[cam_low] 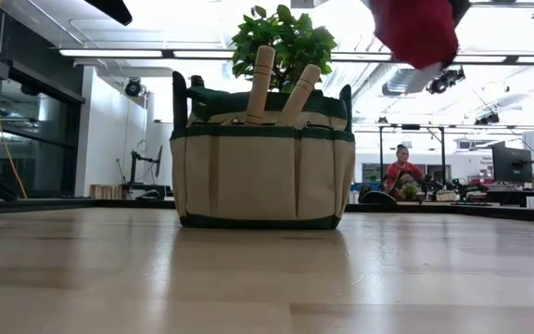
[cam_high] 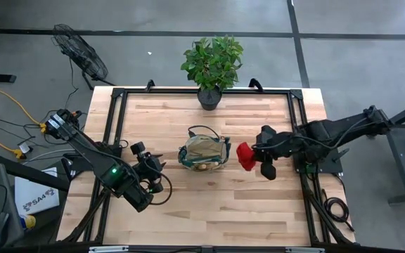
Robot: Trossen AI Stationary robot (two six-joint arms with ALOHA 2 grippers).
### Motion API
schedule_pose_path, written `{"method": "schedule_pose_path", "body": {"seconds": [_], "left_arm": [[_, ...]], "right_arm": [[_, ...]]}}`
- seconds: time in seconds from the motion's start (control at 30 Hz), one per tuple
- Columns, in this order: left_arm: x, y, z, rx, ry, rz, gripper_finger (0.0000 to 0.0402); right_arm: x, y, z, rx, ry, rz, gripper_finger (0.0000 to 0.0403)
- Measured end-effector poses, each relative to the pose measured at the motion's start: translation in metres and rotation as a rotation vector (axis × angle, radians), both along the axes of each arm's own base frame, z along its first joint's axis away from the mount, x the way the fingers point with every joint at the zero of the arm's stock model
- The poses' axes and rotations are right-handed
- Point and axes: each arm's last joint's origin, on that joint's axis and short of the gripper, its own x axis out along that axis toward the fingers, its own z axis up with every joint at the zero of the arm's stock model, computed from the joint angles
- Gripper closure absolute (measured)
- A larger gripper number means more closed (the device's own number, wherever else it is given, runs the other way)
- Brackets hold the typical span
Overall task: Pick & Place Garden tools in Gardening bag
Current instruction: Put the red gloves into the gardening bag
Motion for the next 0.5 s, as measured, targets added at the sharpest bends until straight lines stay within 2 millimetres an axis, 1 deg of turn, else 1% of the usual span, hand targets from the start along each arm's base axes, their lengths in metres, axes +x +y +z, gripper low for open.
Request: {"method": "schedule_pose_path", "body": {"seconds": [0.13, 0.3, 0.5], "left_arm": [[0.000, 0.000, 0.000, 0.002, -0.001, 0.000, 0.0268], [0.000, 0.000, 0.000, 0.002, -0.001, 0.000, 0.0268], [0.000, 0.000, 0.000, 0.000, -0.002, 0.000, 0.0268]], "right_arm": [[0.021, 0.006, 0.009, -0.055, 0.002, 0.035, 0.0371], [0.051, 0.012, 0.021, -0.140, -0.001, 0.072, 0.0371], [0.082, 0.008, 0.030, -0.226, -0.018, 0.051, 0.0371]]}}
